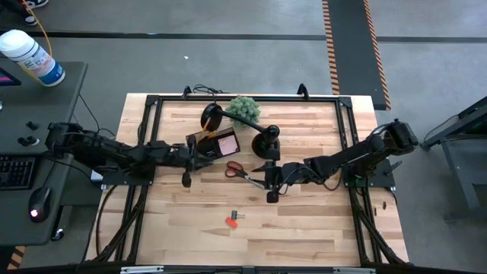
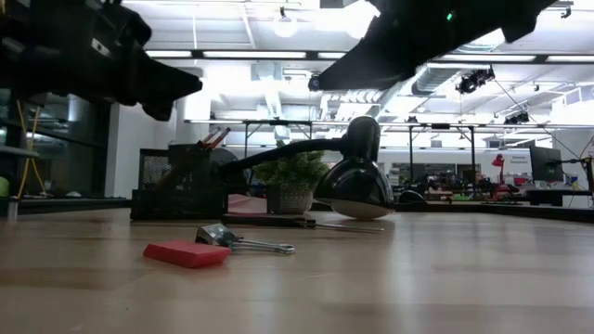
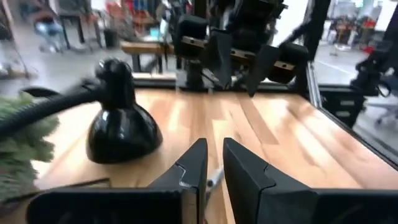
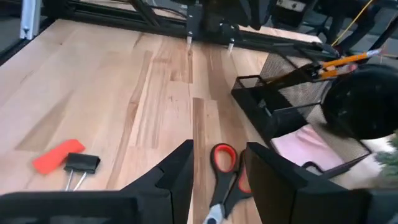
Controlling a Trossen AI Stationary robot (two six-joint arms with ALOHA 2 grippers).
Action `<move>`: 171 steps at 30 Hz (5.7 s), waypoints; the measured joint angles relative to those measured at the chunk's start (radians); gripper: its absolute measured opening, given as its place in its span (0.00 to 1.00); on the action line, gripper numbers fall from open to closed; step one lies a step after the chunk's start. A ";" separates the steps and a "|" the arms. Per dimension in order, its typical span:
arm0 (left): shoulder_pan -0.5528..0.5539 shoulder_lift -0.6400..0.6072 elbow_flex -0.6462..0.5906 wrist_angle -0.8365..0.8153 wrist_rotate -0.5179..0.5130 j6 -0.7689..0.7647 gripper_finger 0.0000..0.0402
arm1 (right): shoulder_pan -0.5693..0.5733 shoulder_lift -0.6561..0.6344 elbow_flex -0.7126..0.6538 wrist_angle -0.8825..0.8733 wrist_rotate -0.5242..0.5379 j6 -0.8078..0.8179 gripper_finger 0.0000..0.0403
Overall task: Pick and place office supplies into organizer
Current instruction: Put the black scissors into the black desk organizer
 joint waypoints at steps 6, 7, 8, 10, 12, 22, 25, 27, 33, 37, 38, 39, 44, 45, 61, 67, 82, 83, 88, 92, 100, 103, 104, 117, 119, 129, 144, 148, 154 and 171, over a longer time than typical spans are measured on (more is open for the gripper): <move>0.000 0.000 0.077 -0.205 0.026 -0.034 0.10 | -0.035 0.141 0.037 0.065 -0.033 0.029 0.33; 0.000 0.000 0.085 -0.226 0.033 -0.035 0.10 | -0.041 0.163 0.057 0.064 -0.034 0.032 0.33; 0.000 0.000 0.091 -0.248 0.041 -0.034 0.10 | -0.049 0.185 0.079 0.064 -0.038 0.032 0.33; -0.002 0.000 0.101 -0.279 0.060 -0.035 0.10 | -0.066 0.226 0.129 0.050 -0.047 0.031 0.33; -0.015 0.000 0.108 -0.292 0.062 -0.029 0.10 | -0.086 0.260 0.191 -0.015 -0.059 0.031 0.33; -0.095 0.000 0.239 -0.513 -0.031 0.109 0.10 | -0.167 0.346 0.405 -0.302 -0.107 0.061 0.33; -0.107 0.000 0.275 -0.568 -0.041 0.132 0.10 | -0.191 0.364 0.415 -0.323 -0.155 0.097 0.33; -0.111 0.000 0.289 -0.585 -0.039 0.152 0.10 | -0.207 0.379 0.415 -0.327 -0.189 0.108 0.33; -0.111 0.000 0.295 -0.594 -0.042 0.177 0.10 | -0.232 0.419 0.414 -0.306 -0.223 0.133 0.33; -0.111 0.000 0.295 -0.607 -0.042 0.181 0.10 | -0.237 0.447 0.414 -0.258 -0.232 0.136 0.34; -0.111 0.000 0.295 -0.608 -0.042 0.181 0.10 | -0.237 0.456 0.414 -0.245 -0.231 0.136 0.34; -0.111 0.000 0.295 -0.609 -0.042 0.181 0.10 | -0.237 0.465 0.414 -0.234 -0.232 0.136 0.34; -0.111 0.000 0.295 -0.609 -0.042 0.181 0.10 | -0.244 0.496 0.420 -0.233 -0.226 0.142 0.34; -0.111 0.000 0.295 -0.609 -0.042 0.181 0.10 | -0.248 0.502 0.426 -0.233 -0.225 0.143 0.34; -0.111 0.000 0.295 -0.609 -0.042 0.183 0.10 | -0.281 0.514 0.474 -0.361 -0.170 0.166 0.33; -0.111 0.000 0.295 -0.609 -0.042 0.183 0.10 | -0.281 0.514 0.474 -0.363 -0.178 0.167 0.30; -0.111 0.000 0.294 -0.608 -0.042 0.183 0.10 | -0.282 0.580 0.476 -0.323 -0.232 0.191 0.23; -0.111 0.000 0.294 -0.608 -0.042 0.183 0.10 | -0.281 0.580 0.476 -0.322 -0.237 0.191 0.19; -0.111 0.000 0.294 -0.608 -0.042 0.187 0.10 | -0.282 0.581 0.475 -0.314 -0.265 0.165 0.04; -0.111 0.000 0.294 -0.608 -0.042 0.188 0.10 | -0.270 0.580 0.489 -0.327 -0.246 0.144 0.05; -0.111 0.000 0.294 -0.608 -0.069 0.187 0.10 | -0.224 0.585 0.627 -0.495 -0.155 0.042 0.03; -0.111 0.000 0.294 -0.611 -0.069 0.184 0.10 | -0.209 0.585 0.682 -0.567 -0.129 0.026 0.03; -0.111 0.000 0.294 -0.615 -0.069 0.183 0.10 | -0.205 0.585 0.700 -0.592 -0.128 0.021 0.03; -0.111 0.000 0.293 -0.680 -0.069 0.159 0.10 | -0.142 0.506 0.799 -0.896 0.115 0.038 0.03; -0.111 0.000 0.293 -0.680 -0.086 0.158 0.10 | -0.129 0.465 0.801 -0.937 0.185 0.062 0.03; -0.111 0.000 0.293 -0.536 -0.219 0.120 0.10 | -0.049 0.362 0.801 -0.899 0.624 0.006 0.03; -0.111 0.000 0.293 -0.394 -0.433 0.060 0.10 | -0.003 0.362 0.801 -0.598 0.892 -0.283 0.03; -0.111 0.000 0.293 -0.358 -0.450 0.061 0.10 | -0.011 0.360 0.800 -0.471 0.892 -0.404 0.03; -0.111 -0.002 0.293 -0.332 -0.506 0.061 0.10 | -0.044 0.357 0.800 -0.241 0.784 -0.591 0.03; -0.111 -0.119 0.293 -0.354 -0.450 0.049 0.10 | -0.086 0.357 0.800 -0.253 0.711 -0.673 0.03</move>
